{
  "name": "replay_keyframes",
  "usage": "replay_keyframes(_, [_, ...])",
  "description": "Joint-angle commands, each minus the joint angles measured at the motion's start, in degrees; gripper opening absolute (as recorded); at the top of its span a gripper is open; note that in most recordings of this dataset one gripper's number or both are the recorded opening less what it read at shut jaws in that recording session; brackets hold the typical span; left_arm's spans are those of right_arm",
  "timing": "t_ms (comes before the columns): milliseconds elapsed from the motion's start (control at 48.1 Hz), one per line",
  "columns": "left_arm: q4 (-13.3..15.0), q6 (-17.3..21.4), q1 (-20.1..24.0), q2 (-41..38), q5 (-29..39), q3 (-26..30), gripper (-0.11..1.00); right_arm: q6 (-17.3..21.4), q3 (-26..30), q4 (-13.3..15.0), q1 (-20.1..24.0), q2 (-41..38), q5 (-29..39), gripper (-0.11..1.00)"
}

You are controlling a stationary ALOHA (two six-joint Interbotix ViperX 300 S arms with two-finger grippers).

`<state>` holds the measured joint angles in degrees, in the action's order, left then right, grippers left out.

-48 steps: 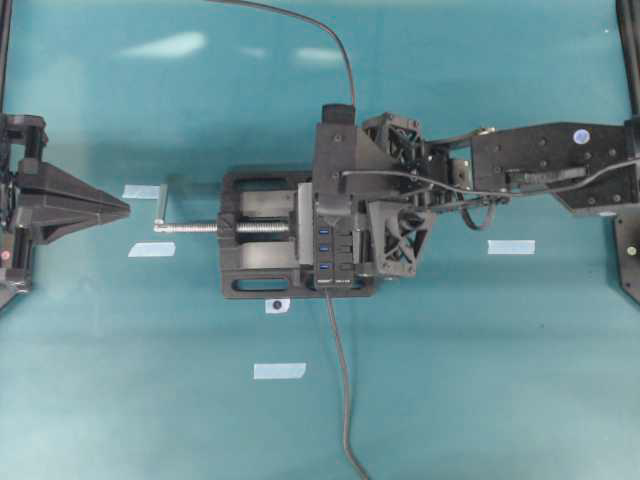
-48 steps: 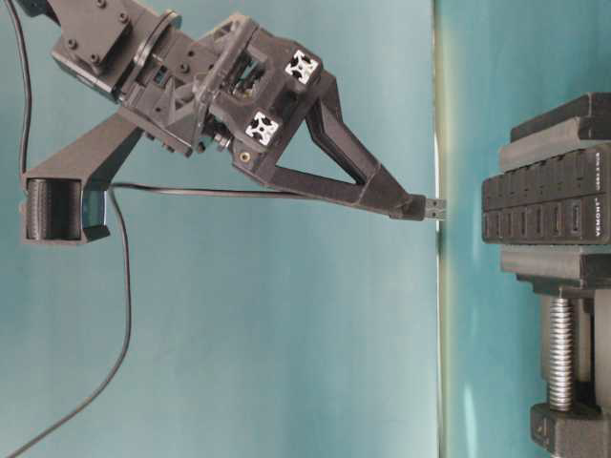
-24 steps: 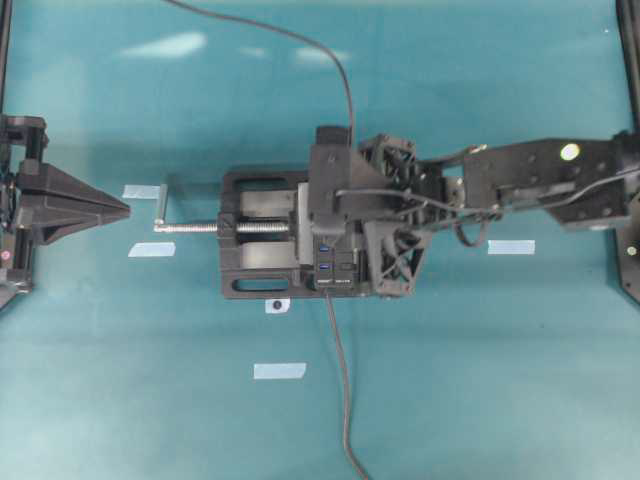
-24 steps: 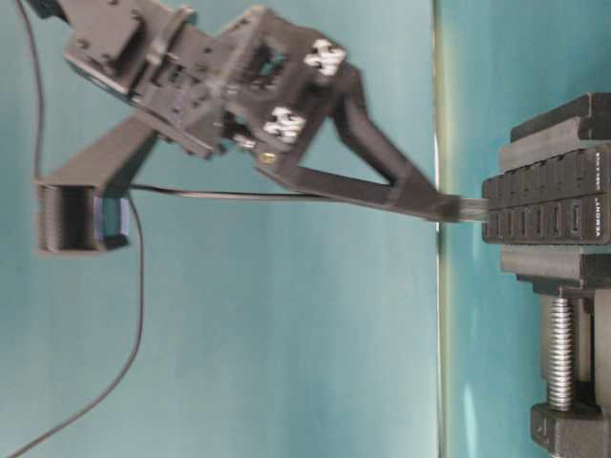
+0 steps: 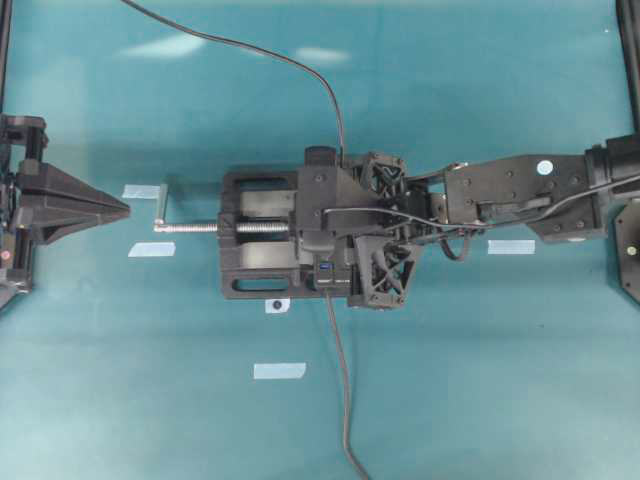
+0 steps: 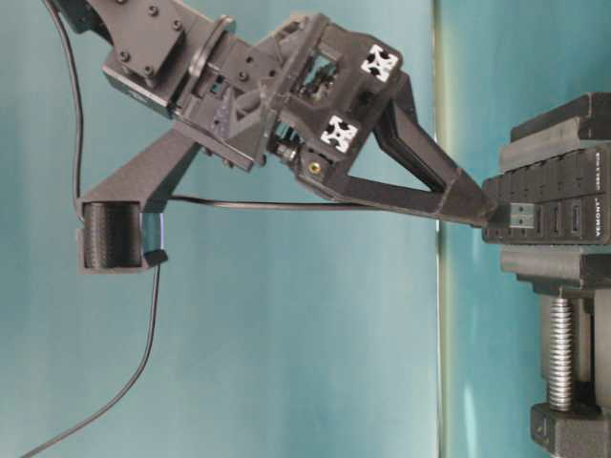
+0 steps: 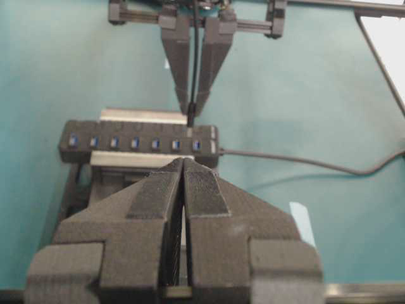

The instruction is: Insert the USB into the front port of the fixed hub.

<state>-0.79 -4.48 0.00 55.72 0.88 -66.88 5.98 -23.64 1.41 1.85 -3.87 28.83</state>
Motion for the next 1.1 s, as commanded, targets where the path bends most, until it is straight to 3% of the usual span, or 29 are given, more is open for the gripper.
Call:
replay_keyframes(0, [-0.09, -0.09, -0.09, -0.26, -0.53, 0.70, 0.00, 0.62, 1.58, -0.44, 0.44, 0.53, -0.44, 0.08])
replay_keyframes(1082, [-0.09, -0.09, -0.09, -0.26, -0.62, 0.79, 0.00, 0.62, 1.58, -0.53, 0.79, -1.49, -1.23, 0.08])
